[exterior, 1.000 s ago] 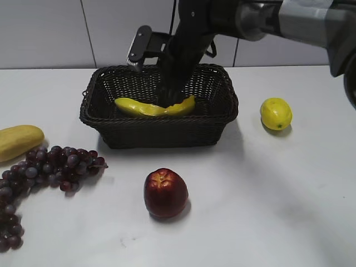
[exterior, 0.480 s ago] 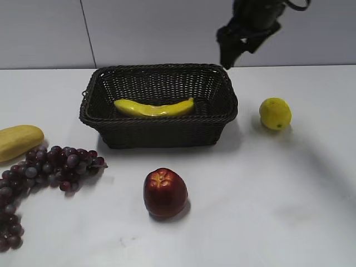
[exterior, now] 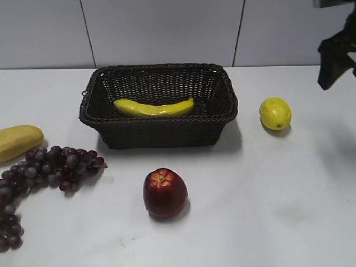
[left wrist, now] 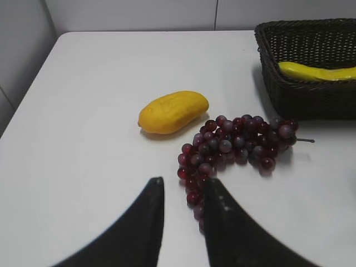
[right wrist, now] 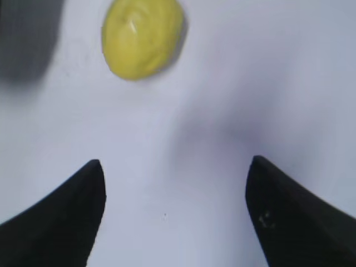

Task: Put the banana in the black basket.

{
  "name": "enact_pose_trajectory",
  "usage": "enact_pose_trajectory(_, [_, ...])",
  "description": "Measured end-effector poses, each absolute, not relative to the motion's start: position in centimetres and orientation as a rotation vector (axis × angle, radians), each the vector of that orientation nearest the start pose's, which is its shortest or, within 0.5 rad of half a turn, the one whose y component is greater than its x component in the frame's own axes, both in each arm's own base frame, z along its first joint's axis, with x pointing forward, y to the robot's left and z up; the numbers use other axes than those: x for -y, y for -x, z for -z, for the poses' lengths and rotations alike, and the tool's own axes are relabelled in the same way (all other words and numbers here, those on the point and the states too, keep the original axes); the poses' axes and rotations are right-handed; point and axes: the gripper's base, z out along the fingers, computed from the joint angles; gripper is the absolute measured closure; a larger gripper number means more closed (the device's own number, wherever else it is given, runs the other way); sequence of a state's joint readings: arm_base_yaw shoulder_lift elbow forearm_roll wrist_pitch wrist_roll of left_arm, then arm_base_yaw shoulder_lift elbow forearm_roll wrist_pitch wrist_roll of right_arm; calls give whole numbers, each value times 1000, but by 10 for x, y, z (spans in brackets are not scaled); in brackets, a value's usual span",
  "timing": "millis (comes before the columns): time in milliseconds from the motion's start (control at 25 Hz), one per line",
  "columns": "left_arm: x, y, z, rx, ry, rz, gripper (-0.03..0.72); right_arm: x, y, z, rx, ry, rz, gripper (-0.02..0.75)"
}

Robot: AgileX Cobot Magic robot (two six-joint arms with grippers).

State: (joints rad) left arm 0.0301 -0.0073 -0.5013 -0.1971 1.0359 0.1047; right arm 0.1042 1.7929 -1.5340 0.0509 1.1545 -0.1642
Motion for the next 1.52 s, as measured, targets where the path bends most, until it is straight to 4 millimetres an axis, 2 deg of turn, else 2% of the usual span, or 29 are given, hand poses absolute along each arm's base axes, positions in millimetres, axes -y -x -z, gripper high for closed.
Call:
enact_pose_trajectory(120, [16, 6, -281, -1997, -82, 148, 451, -29, -328, -286, -2838, 314, -52, 146])
enact_pose_trajectory(440, [16, 6, -281, -1997, -82, 148, 451, -21, -212, -273, -2782, 291, -59, 146])
enact_pose_trajectory(720, [16, 6, -281, -1997, -82, 148, 451, -14, -131, -257, -2650, 277, -52, 146])
enact_pose_trajectory(800, [16, 6, -281, -1997, -82, 148, 451, -13, -115, -257, -2602, 275, -48, 146])
enact_pose_trajectory(1000, [16, 6, -281, -1997, -82, 148, 451, -11, -87, -274, -2433, 263, -40, 146])
enact_pose_trajectory(1160, [16, 6, -281, -1997, -82, 148, 452, -10, -64, -271, -2410, 265, -40, 146])
enact_pose_trajectory(1520, [16, 6, -281, -1997, -82, 148, 451, -4, -21, -280, -2148, 211, -5, 146])
